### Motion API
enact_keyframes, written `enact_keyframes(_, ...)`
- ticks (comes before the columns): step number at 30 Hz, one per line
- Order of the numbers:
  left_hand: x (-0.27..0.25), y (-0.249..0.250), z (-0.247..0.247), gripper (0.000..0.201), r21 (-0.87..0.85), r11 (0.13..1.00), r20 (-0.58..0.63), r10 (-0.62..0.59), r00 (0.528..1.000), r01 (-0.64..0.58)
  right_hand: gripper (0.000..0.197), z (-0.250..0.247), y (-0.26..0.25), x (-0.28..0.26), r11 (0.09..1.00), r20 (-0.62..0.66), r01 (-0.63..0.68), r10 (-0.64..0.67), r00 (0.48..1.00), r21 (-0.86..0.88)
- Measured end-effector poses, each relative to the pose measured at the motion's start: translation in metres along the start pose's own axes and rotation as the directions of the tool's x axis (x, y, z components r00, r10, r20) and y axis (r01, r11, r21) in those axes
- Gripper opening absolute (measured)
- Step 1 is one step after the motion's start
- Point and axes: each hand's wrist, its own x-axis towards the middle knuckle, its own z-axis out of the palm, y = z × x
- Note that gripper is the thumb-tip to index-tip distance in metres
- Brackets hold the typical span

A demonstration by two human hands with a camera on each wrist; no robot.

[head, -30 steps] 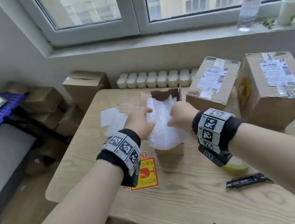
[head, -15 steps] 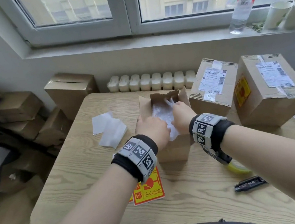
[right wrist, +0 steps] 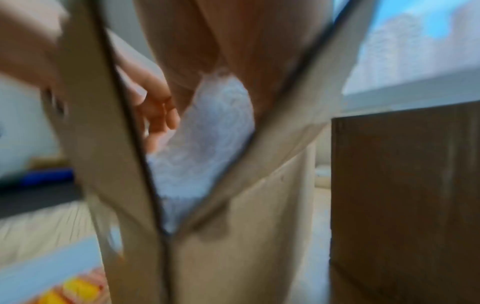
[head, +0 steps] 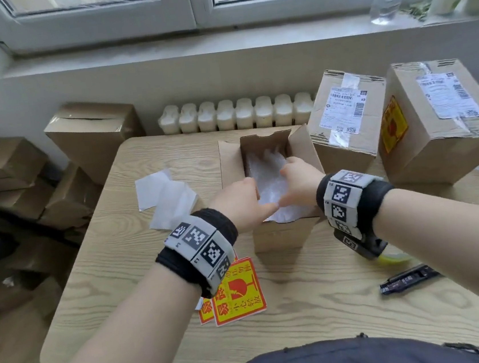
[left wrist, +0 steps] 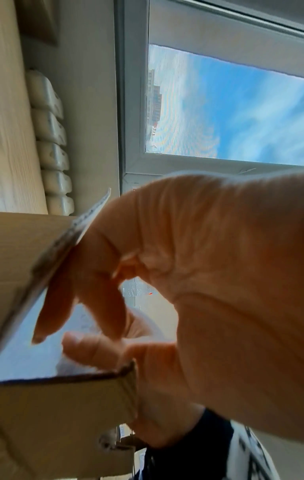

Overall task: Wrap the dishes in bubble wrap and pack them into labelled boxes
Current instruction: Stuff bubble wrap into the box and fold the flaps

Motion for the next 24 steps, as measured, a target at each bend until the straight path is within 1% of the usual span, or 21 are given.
enact_keyframes(1,-0.001,0.001,0.001,0.035,0.09,0.995,-0.001,0.038,0.999,-0.037,0.038,0.004,-0.001,-0.003,0.997,-0.003,0.035,-0.035,0.999,-0.075)
enact_keyframes(2,-0.002,0.002,0.002,0.032,0.196,0.977,0.009,0.081,0.997,-0.082,0.029,0.008,-0.003,-0.007,0.991,-0.019,0.068,-0.071,0.997,-0.118)
enact_keyframes(4,-0.003,0.004,0.007,0.036,0.38,0.913,0.066,0.137,0.988,-0.152,0.021,0.012,-0.007,-0.02,0.972,-0.105,0.102,-0.126,0.986,-0.212)
enact_keyframes(6,-0.005,0.006,0.016,0.043,0.477,0.862,0.134,0.123,0.983,-0.173,0.021,0.015,-0.009,-0.03,0.912,-0.211,0.148,-0.242,0.947,-0.383)
enact_keyframes(7,-0.005,0.006,0.021,0.046,0.506,0.845,0.158,0.106,0.982,-0.173,0.019,0.016,-0.008,-0.034,0.886,-0.225,0.159,-0.278,0.934,-0.436)
enact_keyframes(8,-0.006,0.007,0.026,0.048,0.531,0.83,0.173,0.092,0.981,-0.171,0.018,0.017,-0.007,-0.038,0.869,-0.2,0.168,-0.288,0.937,-0.466)
enact_keyframes(9,-0.006,0.007,0.031,0.05,0.55,0.818,0.181,0.083,0.98,-0.17,0.019,0.018,-0.004,-0.041,0.857,-0.145,0.171,-0.272,0.951,-0.485)
enact_keyframes(11,-0.007,0.009,0.039,0.055,0.578,0.799,0.196,0.063,0.979,-0.167,0.017,0.021,-0.002,-0.044,0.845,0.042,0.207,-0.214,0.976,-0.492)
enact_keyframes(12,-0.008,0.01,0.04,0.057,0.583,0.796,0.2,0.053,0.978,-0.163,0.02,0.023,-0.002,-0.045,0.838,0.129,0.23,-0.191,0.973,-0.495)
enact_keyframes(13,-0.008,0.011,0.041,0.059,0.581,0.799,0.2,0.047,0.979,-0.157,0.026,0.025,-0.002,-0.043,0.829,0.182,0.248,-0.179,0.967,-0.501)
enact_keyframes(14,-0.008,0.012,0.042,0.06,0.576,0.803,0.2,0.04,0.979,-0.15,0.029,0.027,-0.001,-0.04,0.823,0.2,0.262,-0.184,0.962,-0.504)
enact_keyframes(16,-0.008,0.012,0.042,0.062,0.572,0.808,0.204,0.029,0.979,-0.143,0.025,0.027,0.002,-0.034,0.828,0.183,0.275,-0.211,0.96,-0.489)
enact_keyframes(17,-0.008,0.011,0.042,0.061,0.57,0.809,0.205,0.025,0.979,-0.14,0.025,0.027,0.004,-0.032,0.837,0.153,0.266,-0.218,0.964,-0.478)
enact_keyframes(19,-0.005,0.012,0.04,0.056,0.556,0.822,0.186,0.024,0.982,-0.125,0.028,0.024,0.004,-0.028,0.85,0.034,0.247,-0.261,0.965,-0.466)
enact_keyframes(20,-0.002,0.013,0.039,0.052,0.545,0.831,0.159,0.028,0.987,-0.111,0.03,0.022,0.003,-0.027,0.851,-0.038,0.226,-0.276,0.96,-0.474)
enact_keyframes(21,0.002,0.013,0.037,0.046,0.536,0.839,0.125,0.034,0.992,-0.096,0.031,0.02,0.001,-0.025,0.848,-0.078,0.202,-0.274,0.959,-0.489)
enact_keyframes(22,0.007,0.012,0.035,0.042,0.535,0.841,0.095,0.04,0.995,-0.085,0.034,0.018,0.0,-0.024,0.842,-0.077,0.175,-0.248,0.966,-0.51)
enact_keyframes(24,0.014,0.009,0.034,0.047,0.562,0.823,0.084,0.036,0.996,-0.077,0.042,0.018,0.001,-0.022,0.808,-0.011,0.123,-0.159,0.987,-0.576)
